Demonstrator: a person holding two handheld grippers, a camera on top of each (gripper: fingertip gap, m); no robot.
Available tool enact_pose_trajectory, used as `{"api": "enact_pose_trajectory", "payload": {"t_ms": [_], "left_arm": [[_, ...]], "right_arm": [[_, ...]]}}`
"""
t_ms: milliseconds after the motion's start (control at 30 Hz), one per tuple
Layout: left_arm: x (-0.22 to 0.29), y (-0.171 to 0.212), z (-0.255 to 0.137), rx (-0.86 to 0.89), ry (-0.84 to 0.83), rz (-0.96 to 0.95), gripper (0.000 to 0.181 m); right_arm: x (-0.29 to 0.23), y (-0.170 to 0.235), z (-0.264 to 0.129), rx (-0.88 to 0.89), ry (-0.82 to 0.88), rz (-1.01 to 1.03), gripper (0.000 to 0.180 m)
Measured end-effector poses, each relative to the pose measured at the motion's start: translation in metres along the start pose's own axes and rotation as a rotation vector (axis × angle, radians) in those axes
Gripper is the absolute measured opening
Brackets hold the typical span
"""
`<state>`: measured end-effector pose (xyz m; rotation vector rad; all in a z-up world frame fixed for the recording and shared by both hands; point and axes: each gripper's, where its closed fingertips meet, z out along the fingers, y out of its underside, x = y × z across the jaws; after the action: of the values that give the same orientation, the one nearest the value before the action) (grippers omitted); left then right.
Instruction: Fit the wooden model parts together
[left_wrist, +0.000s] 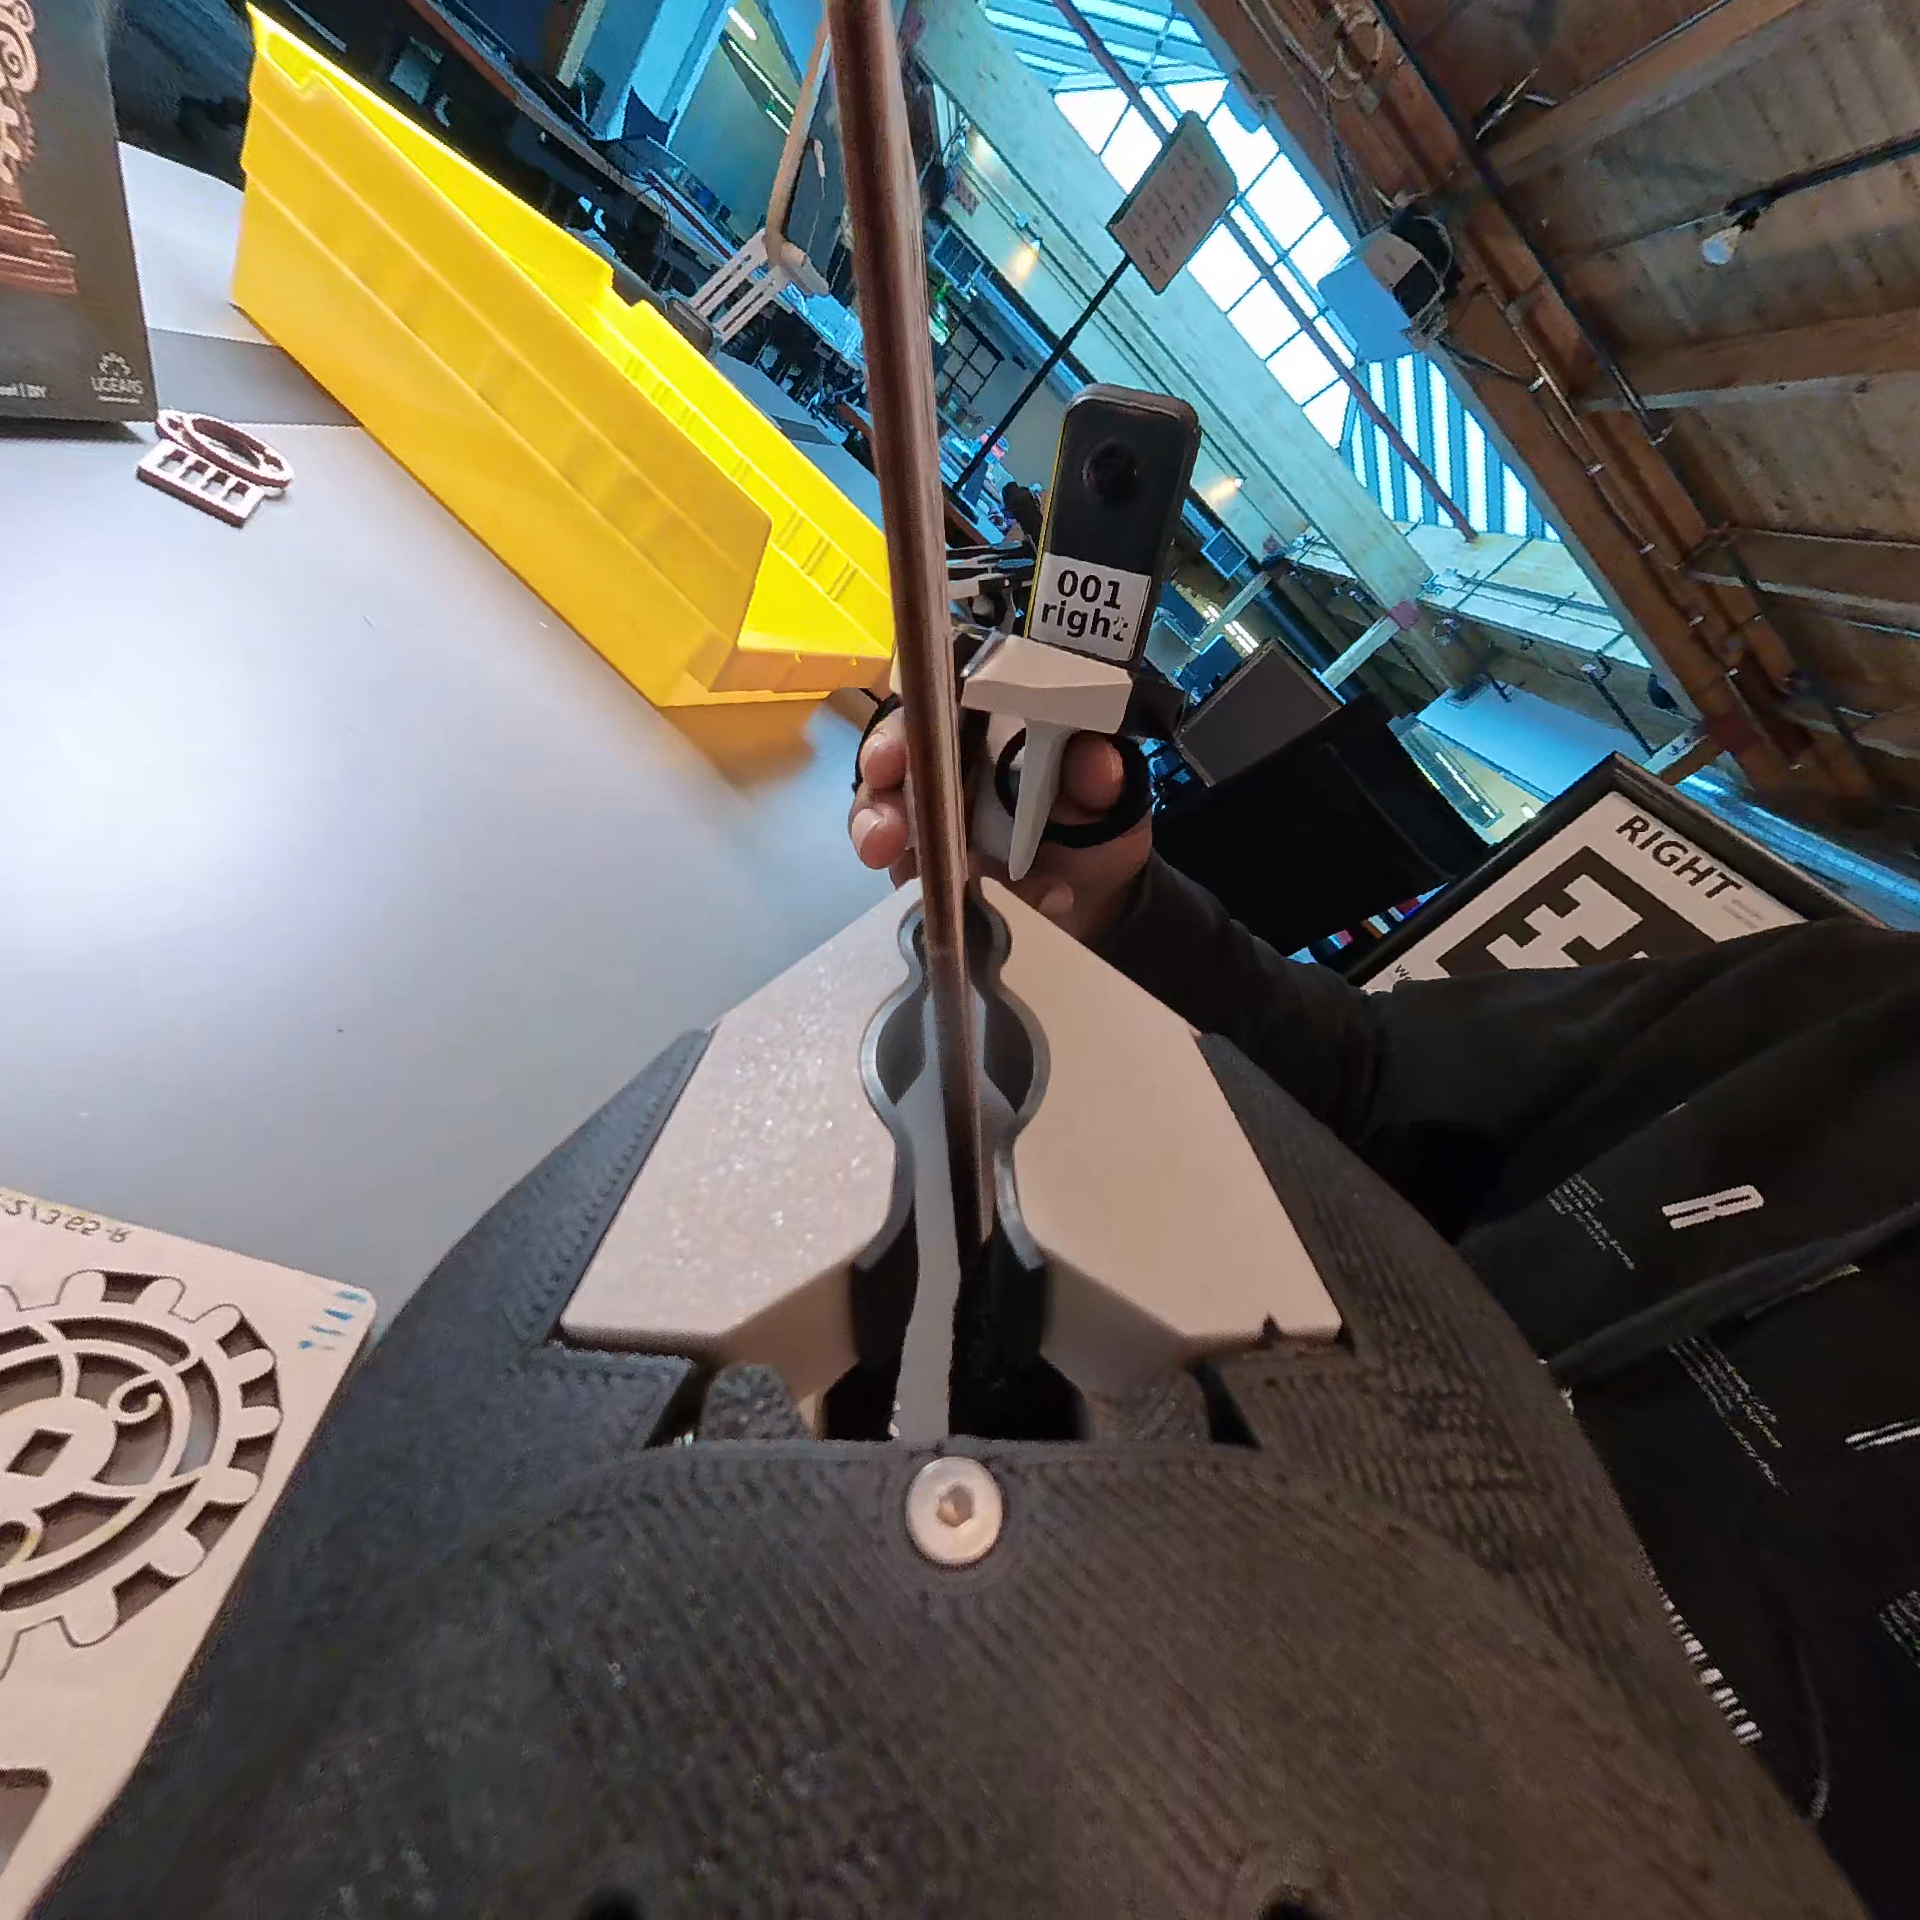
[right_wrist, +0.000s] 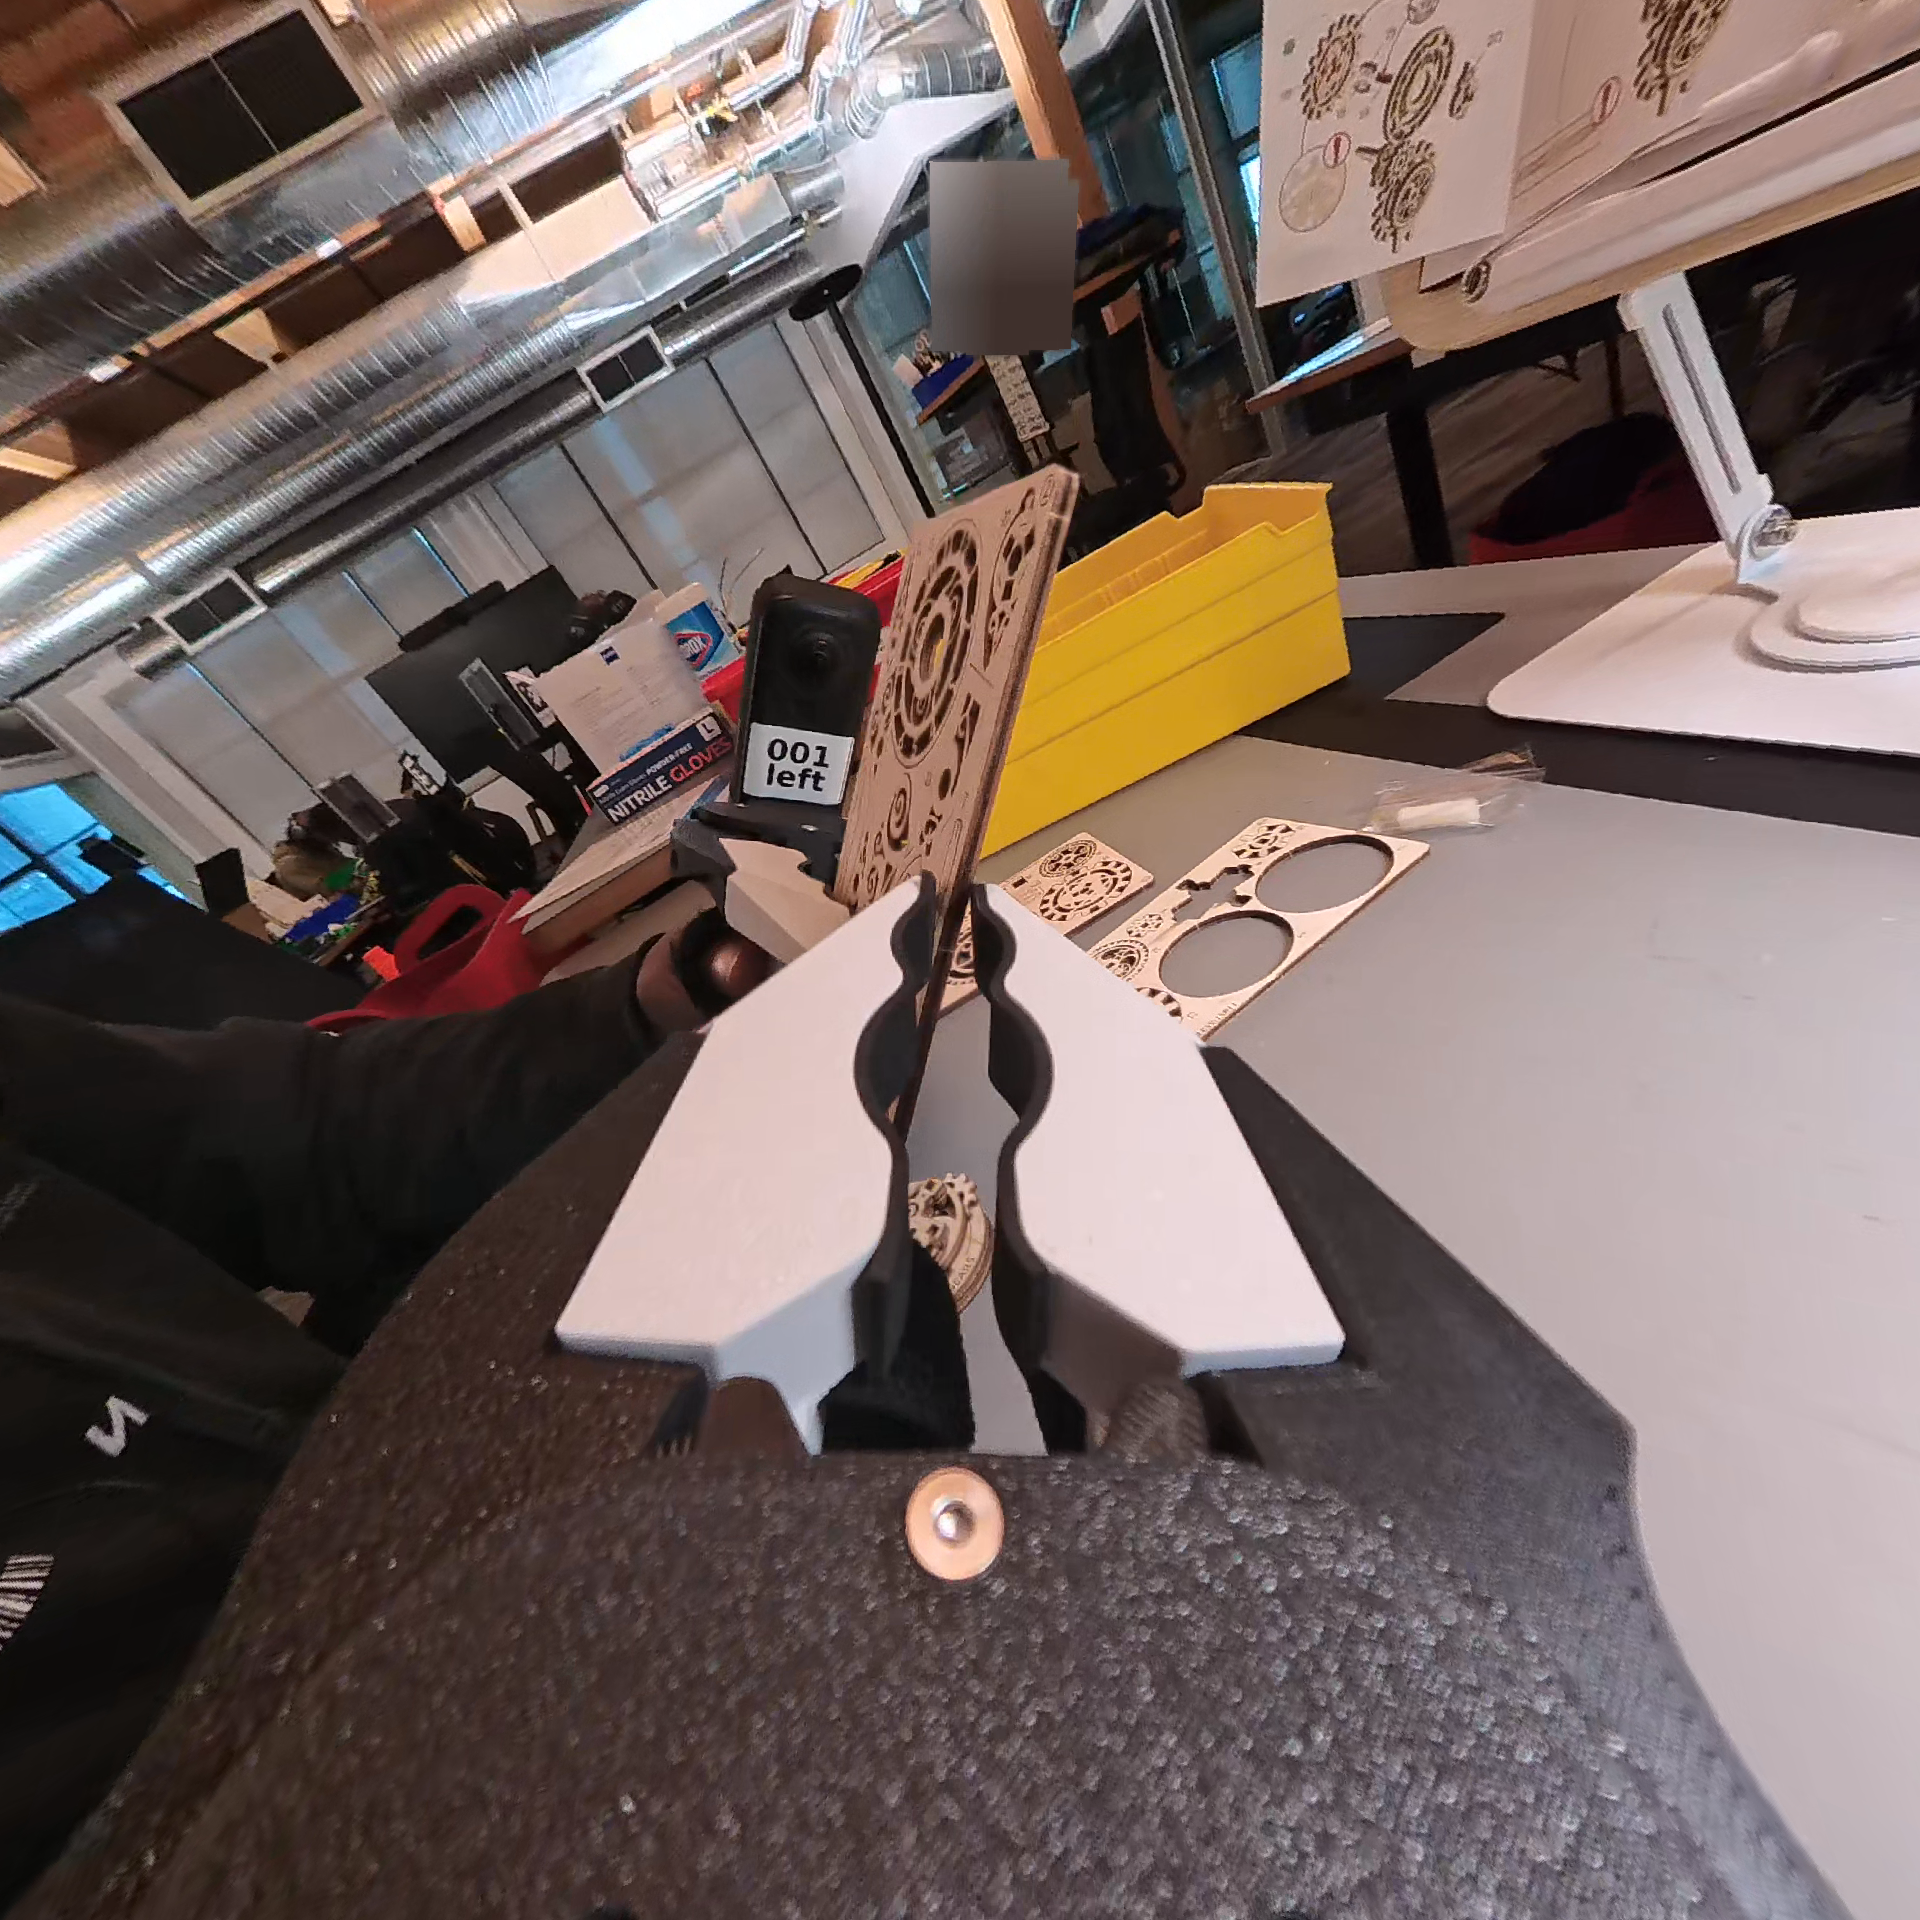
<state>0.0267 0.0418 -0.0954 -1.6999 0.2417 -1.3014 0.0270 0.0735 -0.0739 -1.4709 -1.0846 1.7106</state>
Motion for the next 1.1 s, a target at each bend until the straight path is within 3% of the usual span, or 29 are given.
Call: {"api": "enact_pose_trajectory", "payload": {"t_ms": [233, 633, 833, 1100], "left_arm": [[0.007, 0.004, 0.0, -0.023, -0.004, 0.039, 0.002], [0.006, 0.006, -0.005, -0.062, -0.114, 0.236, 0.003], [0.016, 0.003, -0.005, -0.055, -0.06, 0.246, 0.002], [0.022, 0.005, -0.007, -0.055, 0.005, 0.218, 0.002]], "right_arm": [[-0.008, 0.0, -0.001, 0.014, -0.04, 0.018, 0.003], [-0.005, 0.003, 0.005, -0.024, 0.134, -0.127, 0.004], [-0.018, -0.006, 0.003, 0.054, -0.03, 0.004, 0.008], [-0.029, -0.006, 0.003, 0.048, -0.081, -0.038, 0.002]]}}
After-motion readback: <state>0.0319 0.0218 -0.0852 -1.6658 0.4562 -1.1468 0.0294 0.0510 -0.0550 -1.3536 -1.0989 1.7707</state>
